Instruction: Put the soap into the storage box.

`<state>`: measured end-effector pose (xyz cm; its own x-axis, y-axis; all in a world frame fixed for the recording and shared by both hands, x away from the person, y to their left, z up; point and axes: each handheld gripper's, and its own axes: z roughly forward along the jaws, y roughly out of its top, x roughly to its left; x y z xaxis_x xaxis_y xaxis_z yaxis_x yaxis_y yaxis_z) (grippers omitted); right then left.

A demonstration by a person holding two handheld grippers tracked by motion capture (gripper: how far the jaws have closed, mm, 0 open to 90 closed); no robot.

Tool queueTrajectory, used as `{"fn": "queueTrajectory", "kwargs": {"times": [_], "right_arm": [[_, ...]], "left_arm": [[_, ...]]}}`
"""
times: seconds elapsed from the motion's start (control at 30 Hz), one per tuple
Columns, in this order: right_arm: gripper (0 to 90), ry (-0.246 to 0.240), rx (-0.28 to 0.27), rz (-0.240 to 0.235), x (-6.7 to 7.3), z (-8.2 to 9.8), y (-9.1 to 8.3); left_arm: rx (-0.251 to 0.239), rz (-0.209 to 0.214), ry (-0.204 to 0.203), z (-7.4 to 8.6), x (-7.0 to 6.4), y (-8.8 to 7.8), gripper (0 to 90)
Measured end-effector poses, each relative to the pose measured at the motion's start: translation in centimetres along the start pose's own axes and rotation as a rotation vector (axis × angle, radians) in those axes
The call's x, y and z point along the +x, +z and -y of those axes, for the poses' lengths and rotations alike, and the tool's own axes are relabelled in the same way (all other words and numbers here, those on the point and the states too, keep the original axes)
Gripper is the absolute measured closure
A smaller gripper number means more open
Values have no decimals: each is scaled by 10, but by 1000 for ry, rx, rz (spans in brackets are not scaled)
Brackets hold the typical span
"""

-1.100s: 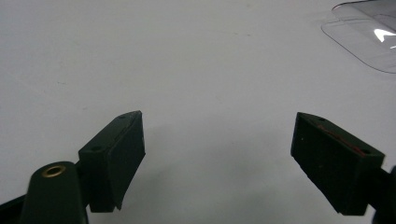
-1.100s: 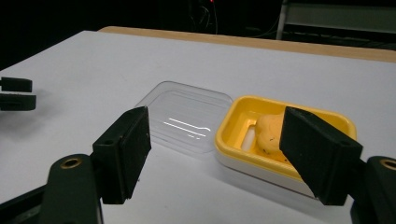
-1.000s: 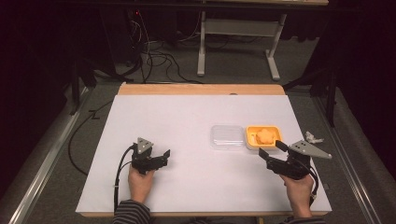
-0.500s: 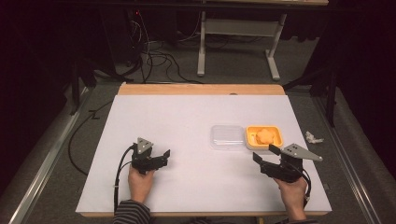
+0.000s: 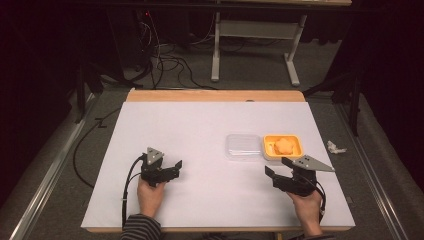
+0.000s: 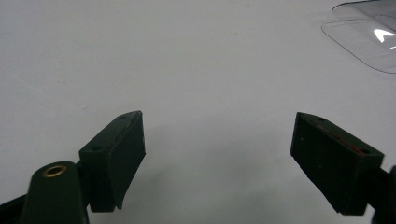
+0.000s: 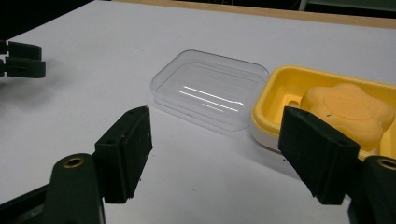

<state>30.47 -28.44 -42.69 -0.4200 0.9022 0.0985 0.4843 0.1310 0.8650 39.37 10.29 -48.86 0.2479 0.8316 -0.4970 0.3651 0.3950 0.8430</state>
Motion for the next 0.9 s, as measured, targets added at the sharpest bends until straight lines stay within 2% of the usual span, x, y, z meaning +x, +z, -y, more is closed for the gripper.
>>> {"fn": "queueTrajectory", "kwargs": {"times": [0.43, 0.9], "right_arm": [[272, -5, 47, 29, 0, 6, 17], [280, -44, 128, 73, 2, 14, 37]], "left_arm": [[-3, 2, -3, 0, 0, 0, 184], [-2, 0, -5, 0, 0, 0, 183]]}}
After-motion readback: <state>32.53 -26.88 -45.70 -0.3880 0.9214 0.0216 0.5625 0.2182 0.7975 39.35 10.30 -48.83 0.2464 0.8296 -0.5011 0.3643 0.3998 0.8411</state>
